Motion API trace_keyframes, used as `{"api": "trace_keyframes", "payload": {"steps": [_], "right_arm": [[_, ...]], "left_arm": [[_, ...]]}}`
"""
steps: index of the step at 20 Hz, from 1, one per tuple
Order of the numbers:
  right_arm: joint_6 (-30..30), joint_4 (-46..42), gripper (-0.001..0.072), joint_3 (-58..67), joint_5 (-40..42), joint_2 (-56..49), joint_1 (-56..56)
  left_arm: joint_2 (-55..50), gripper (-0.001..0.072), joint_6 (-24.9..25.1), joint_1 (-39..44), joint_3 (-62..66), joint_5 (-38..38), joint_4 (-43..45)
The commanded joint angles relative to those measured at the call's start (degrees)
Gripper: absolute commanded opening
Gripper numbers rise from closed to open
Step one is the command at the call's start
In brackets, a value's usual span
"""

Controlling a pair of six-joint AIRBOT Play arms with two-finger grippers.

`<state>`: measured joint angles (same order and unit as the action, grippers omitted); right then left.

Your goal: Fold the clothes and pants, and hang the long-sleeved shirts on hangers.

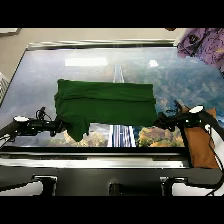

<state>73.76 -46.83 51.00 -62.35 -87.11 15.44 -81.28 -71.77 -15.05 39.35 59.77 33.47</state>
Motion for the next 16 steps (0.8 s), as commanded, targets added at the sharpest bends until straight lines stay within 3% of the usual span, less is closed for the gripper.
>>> {"api": "trace_keyframes", "payload": {"steps": [1, 7, 11, 16], "right_arm": [[-0.61, 3.48, 0.0027, -0.17, 0.63, 1.88, 0.0], [11.19, -8.85, 0.0027, -0.2, -10.38, 12.85, -0.46], [18.38, -18.43, 0.0027, -0.2, -16.87, 19.15, -8.46], [24.7, -22.16, 0.0027, 0.26, -12.61, 23.47, -14.58]], "left_arm": [[3.04, 0.0016, -0.55, -1.7, 1.33, 1.55, 2.03], [17.97, 0.0016, -14.95, -5.38, 3.91, 15.69, 23.71], [28.76, 0.0016, -19.45, -2.97, 1.27, 21.84, 27.63], [30.67, 0.0016, -21.05, 1.14, 2.84, 18.6, 27.63]]}}
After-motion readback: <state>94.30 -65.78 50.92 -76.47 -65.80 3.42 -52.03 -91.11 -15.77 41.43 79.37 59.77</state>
